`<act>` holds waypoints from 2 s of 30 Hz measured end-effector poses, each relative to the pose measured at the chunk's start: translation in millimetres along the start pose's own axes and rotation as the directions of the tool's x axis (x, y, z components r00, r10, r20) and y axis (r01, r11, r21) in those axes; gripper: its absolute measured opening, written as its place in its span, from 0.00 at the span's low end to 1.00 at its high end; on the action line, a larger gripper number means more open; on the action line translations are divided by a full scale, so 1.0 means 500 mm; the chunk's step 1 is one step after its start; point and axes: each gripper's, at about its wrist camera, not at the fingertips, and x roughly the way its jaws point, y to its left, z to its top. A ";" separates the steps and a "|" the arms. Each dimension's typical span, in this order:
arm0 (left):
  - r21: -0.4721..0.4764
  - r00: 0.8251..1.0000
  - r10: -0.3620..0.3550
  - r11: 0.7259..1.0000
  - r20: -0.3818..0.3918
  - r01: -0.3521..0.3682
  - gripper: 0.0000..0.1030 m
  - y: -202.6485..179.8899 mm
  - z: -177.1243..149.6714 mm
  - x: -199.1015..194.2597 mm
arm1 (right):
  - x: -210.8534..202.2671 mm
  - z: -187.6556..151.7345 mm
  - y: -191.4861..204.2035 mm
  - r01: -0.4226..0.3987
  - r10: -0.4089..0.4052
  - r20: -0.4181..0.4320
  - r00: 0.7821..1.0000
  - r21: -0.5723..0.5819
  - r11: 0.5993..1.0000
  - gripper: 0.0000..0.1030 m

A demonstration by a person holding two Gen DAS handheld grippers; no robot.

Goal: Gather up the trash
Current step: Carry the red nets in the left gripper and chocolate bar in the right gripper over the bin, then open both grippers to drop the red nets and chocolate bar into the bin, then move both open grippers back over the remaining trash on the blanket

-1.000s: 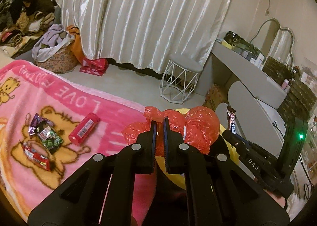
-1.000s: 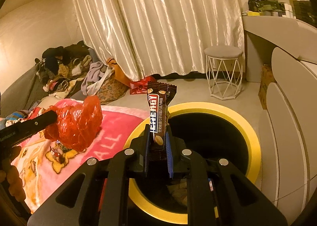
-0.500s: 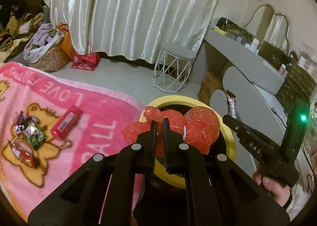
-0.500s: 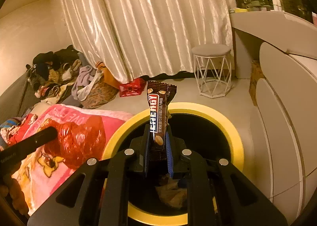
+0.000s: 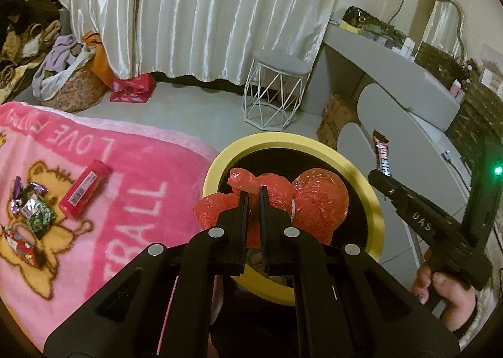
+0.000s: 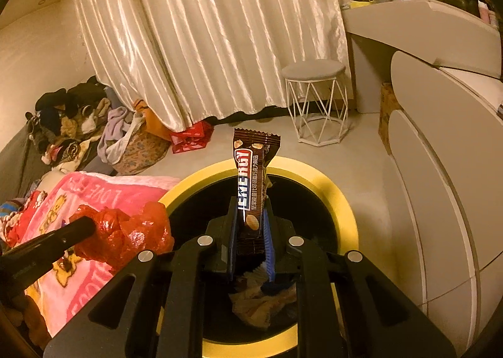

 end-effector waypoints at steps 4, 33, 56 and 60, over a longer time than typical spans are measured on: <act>0.020 1.000 0.022 1.000 -0.022 -0.022 0.03 -0.011 -0.002 0.024 | 0.003 -0.006 -0.009 0.007 -0.007 -0.013 1.000 0.004 1.000 0.14; -0.009 0.997 0.058 0.998 -0.043 -0.059 0.67 -0.029 0.025 0.076 | 0.035 -0.014 -0.033 0.019 -0.013 -0.095 0.995 0.068 0.997 0.67; -0.083 0.971 0.195 0.979 0.137 -0.185 0.89 0.038 -0.016 -0.081 | -0.024 -0.007 0.044 -0.047 0.048 0.019 0.999 -0.018 0.999 0.81; -0.095 0.960 0.227 0.972 0.162 -0.214 0.89 0.051 -0.018 -0.104 | -0.037 -0.004 0.066 -0.059 0.061 0.040 0.997 -0.064 0.996 0.84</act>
